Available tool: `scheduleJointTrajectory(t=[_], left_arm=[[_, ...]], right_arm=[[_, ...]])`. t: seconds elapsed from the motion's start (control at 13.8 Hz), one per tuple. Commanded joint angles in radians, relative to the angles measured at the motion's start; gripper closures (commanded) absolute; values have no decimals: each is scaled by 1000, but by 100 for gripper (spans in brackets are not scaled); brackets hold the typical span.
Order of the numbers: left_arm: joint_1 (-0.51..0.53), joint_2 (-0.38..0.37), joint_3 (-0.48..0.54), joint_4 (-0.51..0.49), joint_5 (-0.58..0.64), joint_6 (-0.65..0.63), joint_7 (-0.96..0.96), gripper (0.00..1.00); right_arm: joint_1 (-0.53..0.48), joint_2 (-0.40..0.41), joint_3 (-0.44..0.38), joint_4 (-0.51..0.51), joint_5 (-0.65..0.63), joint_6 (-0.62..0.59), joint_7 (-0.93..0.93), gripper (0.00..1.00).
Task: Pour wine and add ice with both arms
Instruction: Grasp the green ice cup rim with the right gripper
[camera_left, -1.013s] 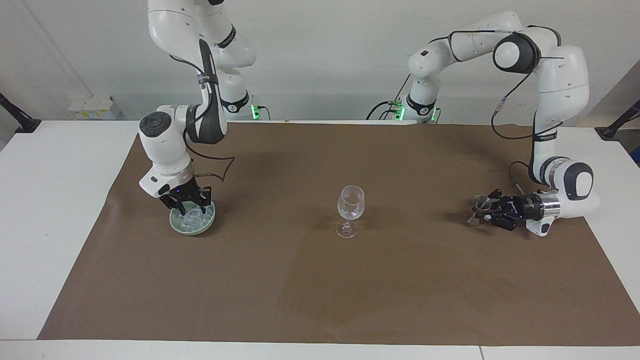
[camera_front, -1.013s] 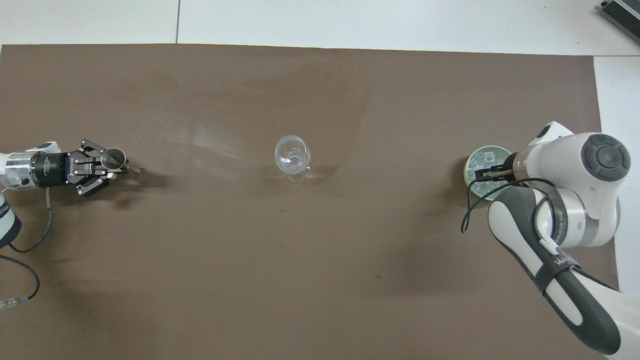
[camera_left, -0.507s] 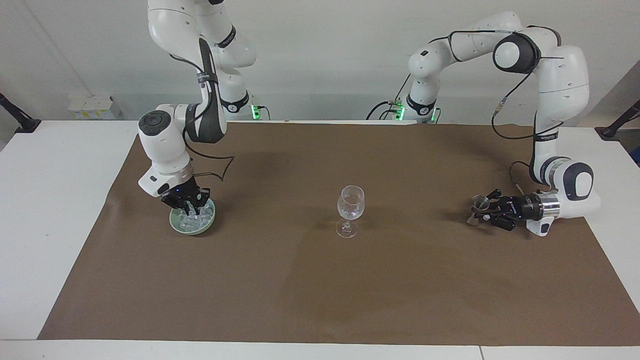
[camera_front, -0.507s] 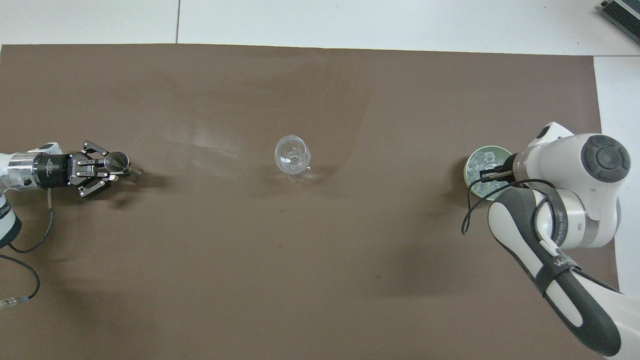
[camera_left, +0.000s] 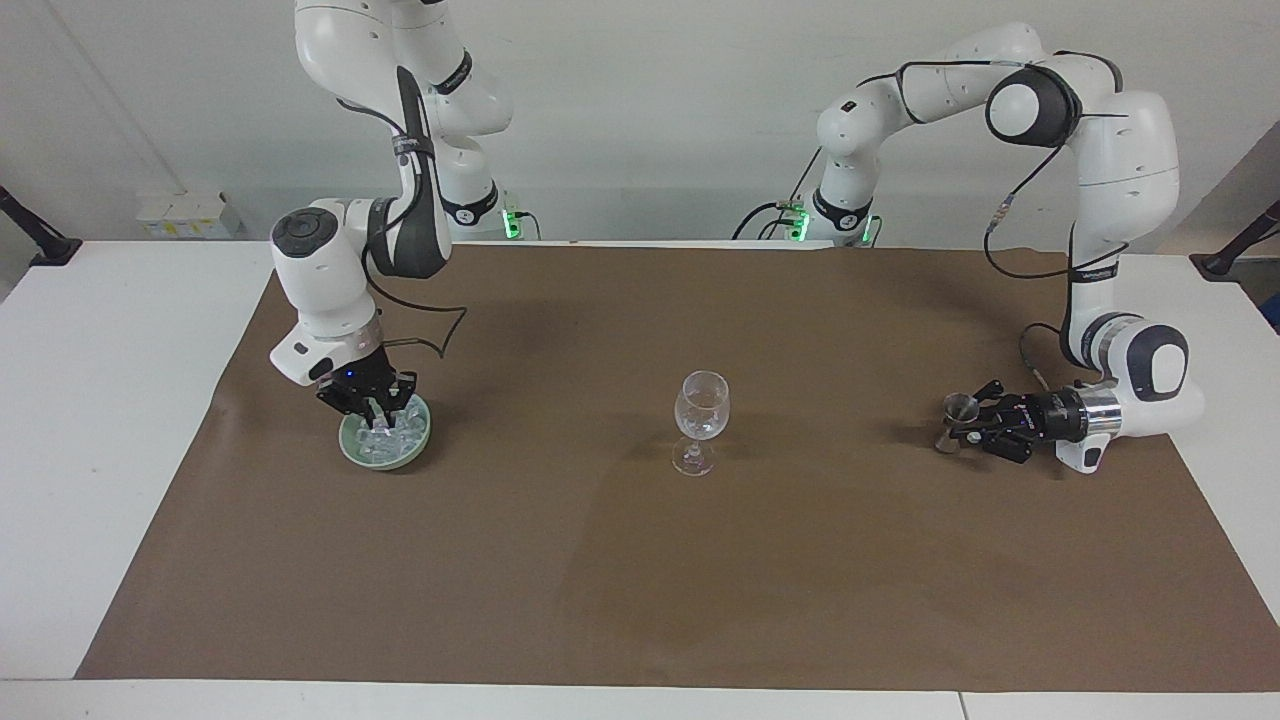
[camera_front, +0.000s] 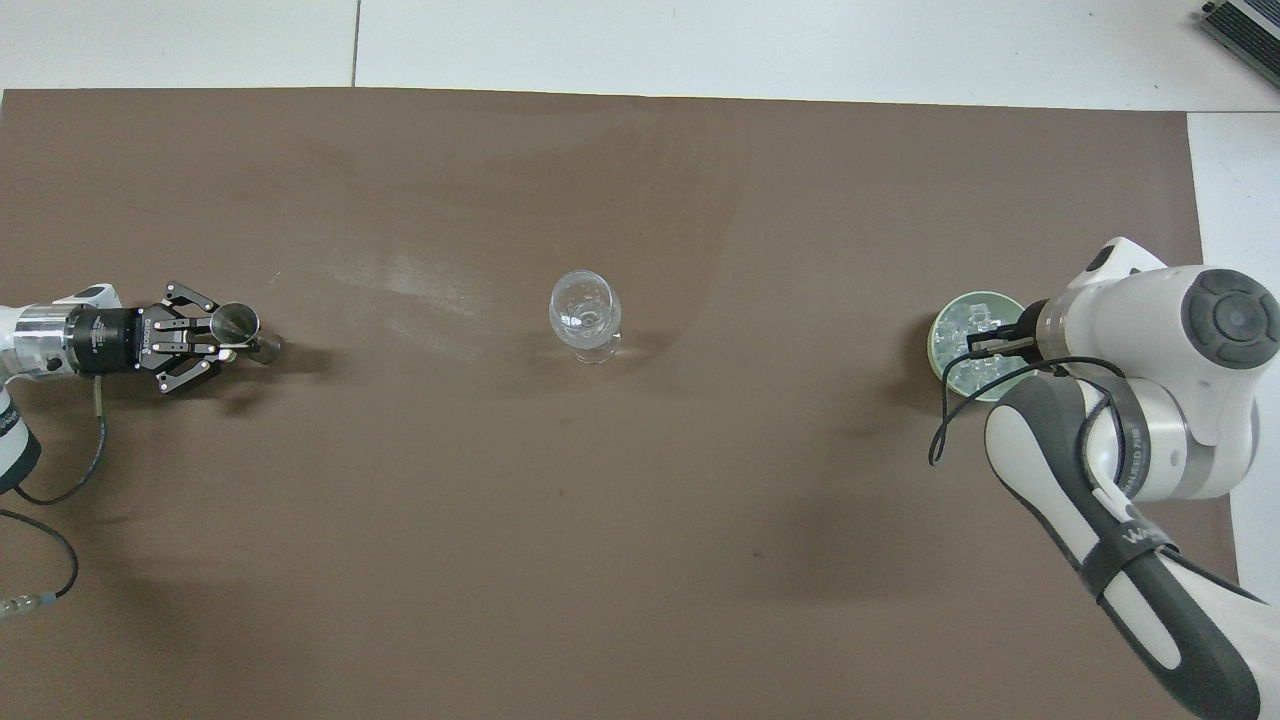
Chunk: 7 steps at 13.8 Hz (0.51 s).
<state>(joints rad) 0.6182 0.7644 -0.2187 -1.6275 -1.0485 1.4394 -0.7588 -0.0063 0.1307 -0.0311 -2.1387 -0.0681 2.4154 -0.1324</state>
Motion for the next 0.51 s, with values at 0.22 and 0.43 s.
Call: scheduleJointTrajectory(t=[0.22, 0.43], left_arm=[[-8, 18, -1, 35, 21, 10, 4, 100], [-11, 18, 1, 37, 28, 21, 6, 100]], right_arm=[[-4, -40, 8, -9, -13, -13, 25, 100], [5, -69, 16, 2, 1, -22, 45, 100]])
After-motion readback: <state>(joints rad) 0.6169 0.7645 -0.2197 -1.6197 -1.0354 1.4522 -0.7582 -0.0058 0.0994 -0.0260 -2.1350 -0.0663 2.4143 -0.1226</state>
